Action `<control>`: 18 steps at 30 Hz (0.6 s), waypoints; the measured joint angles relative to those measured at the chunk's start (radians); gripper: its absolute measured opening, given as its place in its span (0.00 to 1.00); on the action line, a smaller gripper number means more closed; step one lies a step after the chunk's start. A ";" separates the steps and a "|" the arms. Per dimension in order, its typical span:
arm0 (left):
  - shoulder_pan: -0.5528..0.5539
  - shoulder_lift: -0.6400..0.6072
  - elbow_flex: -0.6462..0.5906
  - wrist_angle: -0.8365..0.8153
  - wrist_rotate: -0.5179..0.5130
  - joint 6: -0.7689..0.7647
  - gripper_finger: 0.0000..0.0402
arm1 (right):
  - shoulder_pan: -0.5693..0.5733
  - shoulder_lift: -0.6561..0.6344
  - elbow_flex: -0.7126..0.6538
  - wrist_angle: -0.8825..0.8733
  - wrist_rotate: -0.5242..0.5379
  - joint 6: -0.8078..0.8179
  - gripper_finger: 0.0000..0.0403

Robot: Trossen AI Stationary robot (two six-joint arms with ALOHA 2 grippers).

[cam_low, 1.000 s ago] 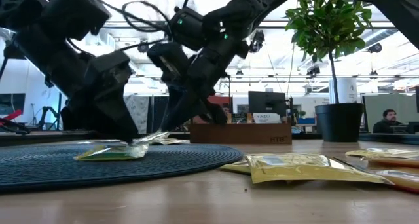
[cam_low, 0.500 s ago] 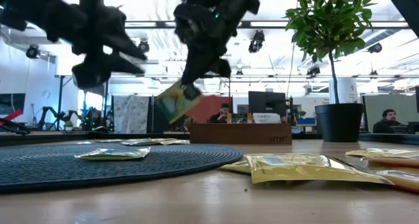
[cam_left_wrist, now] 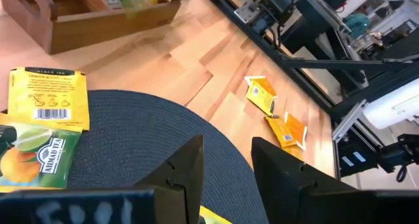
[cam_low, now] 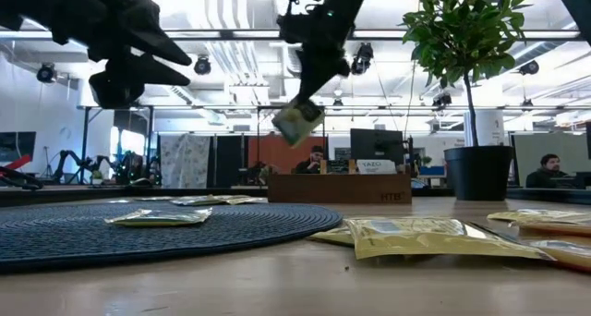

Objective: Pick & Place Tea
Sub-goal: Put the yellow tea bag into the left section of the wooden organizer

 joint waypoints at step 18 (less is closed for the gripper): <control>0.001 0.020 0.000 -0.016 -0.032 -0.074 0.31 | -0.123 0.316 0.438 -0.272 0.036 -0.346 0.02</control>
